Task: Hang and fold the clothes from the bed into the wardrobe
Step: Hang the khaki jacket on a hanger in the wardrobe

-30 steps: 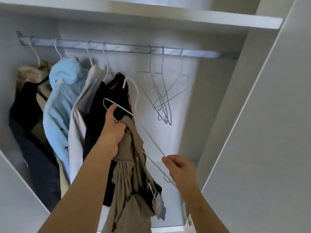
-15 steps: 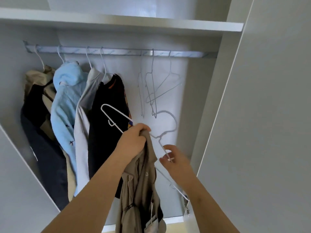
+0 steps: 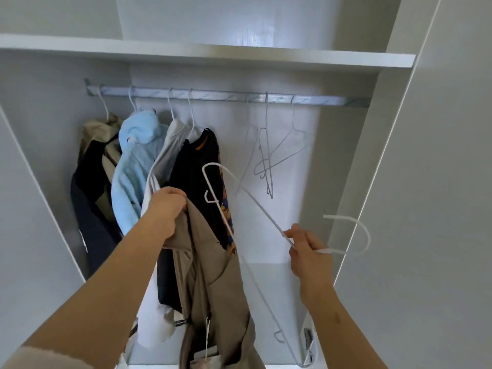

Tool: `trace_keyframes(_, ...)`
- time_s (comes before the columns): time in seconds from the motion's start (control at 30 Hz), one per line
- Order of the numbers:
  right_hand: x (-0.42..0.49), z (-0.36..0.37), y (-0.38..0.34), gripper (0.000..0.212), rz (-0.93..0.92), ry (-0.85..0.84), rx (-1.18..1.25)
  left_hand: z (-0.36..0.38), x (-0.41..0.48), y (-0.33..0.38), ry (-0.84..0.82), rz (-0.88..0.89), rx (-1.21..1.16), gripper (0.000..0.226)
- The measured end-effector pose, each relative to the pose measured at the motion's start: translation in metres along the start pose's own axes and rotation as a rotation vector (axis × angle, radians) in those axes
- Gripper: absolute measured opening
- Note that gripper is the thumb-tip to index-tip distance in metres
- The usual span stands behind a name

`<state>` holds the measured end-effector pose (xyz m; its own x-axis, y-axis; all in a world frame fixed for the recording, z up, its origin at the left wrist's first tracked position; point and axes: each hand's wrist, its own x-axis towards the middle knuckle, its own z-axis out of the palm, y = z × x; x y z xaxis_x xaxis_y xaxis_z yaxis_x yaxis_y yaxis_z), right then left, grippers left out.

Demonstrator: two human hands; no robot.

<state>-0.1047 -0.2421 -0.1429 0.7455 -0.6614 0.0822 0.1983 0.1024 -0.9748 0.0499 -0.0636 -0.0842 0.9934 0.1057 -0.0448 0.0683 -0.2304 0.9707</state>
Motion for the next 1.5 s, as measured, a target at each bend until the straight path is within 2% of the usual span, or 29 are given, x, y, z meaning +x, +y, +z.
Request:
trace_keyframes(0.13, 0.005, -0.018, -0.007, 0.044, 0.023, -0.096, 0.016, -0.011, 0.019, 0.013, 0.045, -0.111, -0.028, 0.026)
trace_keyframes(0.2, 0.004, -0.023, -0.007, 0.045, 0.034, -0.127, -0.066, -0.011, 0.019, 0.016, 0.024, -0.111, -0.039, 0.016)
trace_keyframes(0.23, 0.003, -0.025, -0.006, 0.045, 0.034, -0.132, -0.125, -0.009, 0.019, 0.017, 0.015, -0.090, -0.039, 0.018)
trace_keyframes(0.33, 0.003, -0.031, -0.005, 0.046, 0.044, -0.124, -0.246, -0.007, 0.008, 0.016, -0.035, 0.052, 0.033, 0.028)
trace_keyframes(0.47, -0.002, -0.028, -0.003, 0.045, 0.061, -0.179, -0.405, 0.001, -0.022, 0.015, -0.206, 0.384, 0.263, 0.041)
trace_keyframes(0.57, -0.002, -0.020, 0.002, 0.034, 0.113, -0.117, -0.360, 0.018, -0.047, 0.014, -0.351, 0.471, 0.280, 0.044)
trace_keyframes(0.63, -0.001, -0.015, 0.003, 0.022, 0.153, -0.066, -0.305, 0.027, -0.057, 0.011, -0.377, 0.456, 0.199, 0.042)
trace_keyframes(0.73, 0.002, -0.013, 0.002, 0.025, 0.159, -0.071, -0.320, 0.029, -0.057, 0.009, -0.325, 0.359, 0.045, 0.037)
trace_keyframes(0.83, 0.004, -0.012, 0.001, 0.025, 0.107, -0.094, -0.402, 0.023, -0.050, 0.008, -0.211, 0.295, 0.052, 0.025)
trace_keyframes(0.9, 0.005, -0.008, 0.000, 0.030, 0.082, -0.127, -0.465, 0.025, -0.054, 0.008, -0.222, 0.264, 0.068, 0.020)
trace_keyframes(1.0, 0.007, 0.001, 0.001, 0.041, 0.111, -0.198, -0.449, 0.042, -0.073, 0.010, -0.373, 0.222, 0.071, 0.020)
trace_keyframes(1.07, 0.006, 0.005, 0.003, 0.043, 0.131, -0.249, -0.399, 0.047, -0.091, 0.012, -0.549, 0.159, -0.051, 0.024)
trace_keyframes(1.13, 0.005, 0.006, 0.004, 0.036, 0.133, -0.303, -0.406, 0.045, -0.102, 0.015, -0.772, 0.136, -0.253, 0.031)
trace_keyframes(1.2, 0.006, 0.006, 0.003, 0.038, 0.133, -0.281, -0.423, 0.041, -0.104, 0.017, -0.875, 0.207, -0.299, 0.036)
trace_keyframes(1.23, 0.007, 0.004, 0.003, 0.040, 0.136, -0.243, -0.418, 0.040, -0.102, 0.016, -0.845, 0.338, -0.178, 0.034)
trace_keyframes(1.33, 0.013, -0.002, -0.001, 0.036, 0.110, -0.124, -0.368, 0.040, -0.088, 0.011, -0.547, 0.920, 0.581, 0.011)
trace_keyframes(1.37, 0.015, -0.004, -0.004, 0.034, 0.084, -0.111, -0.365, 0.040, -0.085, 0.008, -0.483, 1.039, 0.772, 0.016)
trace_keyframes(1.43, 0.019, -0.006, -0.011, 0.029, 0.014, -0.130, -0.391, 0.042, -0.080, 0.000, -0.505, 1.053, 0.902, 0.030)
trace_keyframes(1.5, 0.021, -0.006, -0.017, 0.022, -0.041, -0.142, -0.407, 0.045, -0.080, -0.005, -0.543, 1.006, 0.847, 0.035)
